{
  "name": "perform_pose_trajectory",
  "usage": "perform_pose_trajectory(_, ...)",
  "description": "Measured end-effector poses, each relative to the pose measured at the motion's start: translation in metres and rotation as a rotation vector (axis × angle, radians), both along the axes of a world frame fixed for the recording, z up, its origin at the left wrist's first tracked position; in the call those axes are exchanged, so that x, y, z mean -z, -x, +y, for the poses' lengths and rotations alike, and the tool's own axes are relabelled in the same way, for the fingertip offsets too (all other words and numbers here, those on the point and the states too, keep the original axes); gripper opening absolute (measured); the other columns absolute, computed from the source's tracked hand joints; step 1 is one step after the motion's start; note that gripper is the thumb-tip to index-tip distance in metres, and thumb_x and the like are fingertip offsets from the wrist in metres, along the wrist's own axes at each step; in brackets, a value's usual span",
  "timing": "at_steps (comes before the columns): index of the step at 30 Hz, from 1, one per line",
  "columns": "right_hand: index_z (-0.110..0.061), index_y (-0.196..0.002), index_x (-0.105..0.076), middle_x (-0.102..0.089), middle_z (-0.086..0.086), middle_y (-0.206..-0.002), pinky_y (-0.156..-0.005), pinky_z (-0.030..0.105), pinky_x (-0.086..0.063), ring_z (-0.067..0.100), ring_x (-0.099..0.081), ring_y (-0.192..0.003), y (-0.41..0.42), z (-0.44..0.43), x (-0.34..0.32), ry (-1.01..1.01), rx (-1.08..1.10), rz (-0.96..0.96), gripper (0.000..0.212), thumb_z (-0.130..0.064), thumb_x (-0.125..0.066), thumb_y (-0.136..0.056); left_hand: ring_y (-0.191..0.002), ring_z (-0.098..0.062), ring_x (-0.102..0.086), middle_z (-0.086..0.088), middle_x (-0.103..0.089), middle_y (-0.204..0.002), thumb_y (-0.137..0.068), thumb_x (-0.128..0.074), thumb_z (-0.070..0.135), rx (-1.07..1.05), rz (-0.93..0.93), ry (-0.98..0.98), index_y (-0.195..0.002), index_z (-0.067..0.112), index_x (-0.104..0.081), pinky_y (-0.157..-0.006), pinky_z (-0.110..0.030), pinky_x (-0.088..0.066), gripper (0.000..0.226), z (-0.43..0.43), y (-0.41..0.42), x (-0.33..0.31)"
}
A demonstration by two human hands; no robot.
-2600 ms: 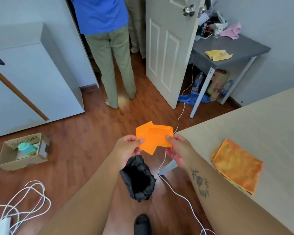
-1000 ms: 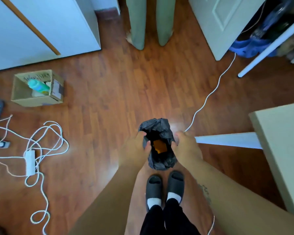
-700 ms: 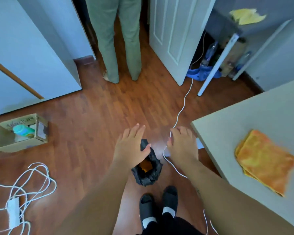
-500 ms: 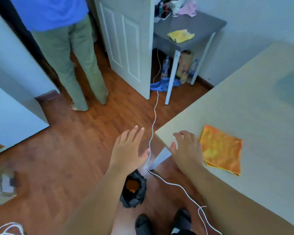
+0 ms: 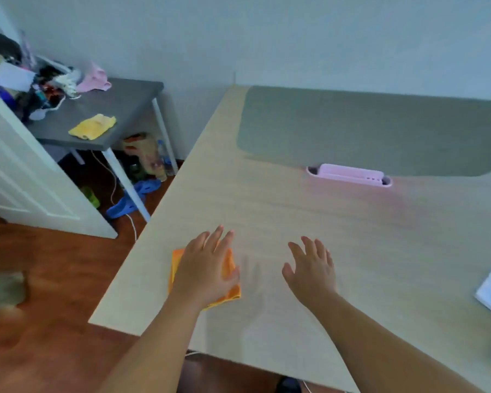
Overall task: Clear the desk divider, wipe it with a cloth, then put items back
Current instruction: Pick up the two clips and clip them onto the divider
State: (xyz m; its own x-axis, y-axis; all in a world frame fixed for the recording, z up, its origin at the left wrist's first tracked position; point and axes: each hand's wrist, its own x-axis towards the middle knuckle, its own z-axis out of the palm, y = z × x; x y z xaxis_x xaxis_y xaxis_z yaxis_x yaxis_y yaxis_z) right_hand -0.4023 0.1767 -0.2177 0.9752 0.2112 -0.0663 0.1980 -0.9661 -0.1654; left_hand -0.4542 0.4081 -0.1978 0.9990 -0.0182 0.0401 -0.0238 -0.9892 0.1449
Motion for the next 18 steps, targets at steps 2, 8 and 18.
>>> perform_pose_trajectory(2, -0.027, -0.143, -0.035, -0.025, 0.004, -0.155, -0.117, 0.043, -0.018, 0.03, -0.015, -0.144, -0.008, -0.039, -0.002, -0.016, 0.065, 0.006, 0.052, -0.042, -0.045, -0.094, -0.13, -0.035, -0.045, -0.005, -0.04, -0.153, -0.082, -0.057, 0.055, 0.067, -0.016, 0.007, -0.147, 0.022, -0.039, -0.108, -0.044, -0.038, 0.075, -0.035, -0.025, -0.002)
perform_pose_trajectory(8, -0.027, -0.143, -0.035, -0.025, 0.005, -0.155, -0.118, 0.043, -0.019, 0.03, -0.015, -0.144, -0.019, -0.124, -0.006, -0.038, 0.245, 0.017, 0.053, -0.042, -0.046, -0.094, -0.134, -0.034, -0.041, -0.005, -0.034, -0.156, -0.082, -0.055, 0.056, 0.244, -0.02, 0.043, -0.15, 0.024, -0.035, -0.111, -0.042, -0.034, 0.078, -0.113, -0.078, -0.006)
perform_pose_trajectory(18, -0.028, -0.145, -0.033, -0.025, 0.004, -0.156, -0.118, 0.043, -0.016, 0.03, -0.016, -0.145, 0.008, -0.192, -0.008, -0.052, 0.575, 0.032, 0.053, -0.042, -0.043, -0.095, -0.14, -0.023, -0.029, 0.008, -0.012, -0.163, -0.082, -0.037, 0.067, 0.585, 0.056, 0.078, -0.154, 0.036, -0.013, -0.114, -0.036, -0.029, 0.081, -0.201, -0.121, 0.007)
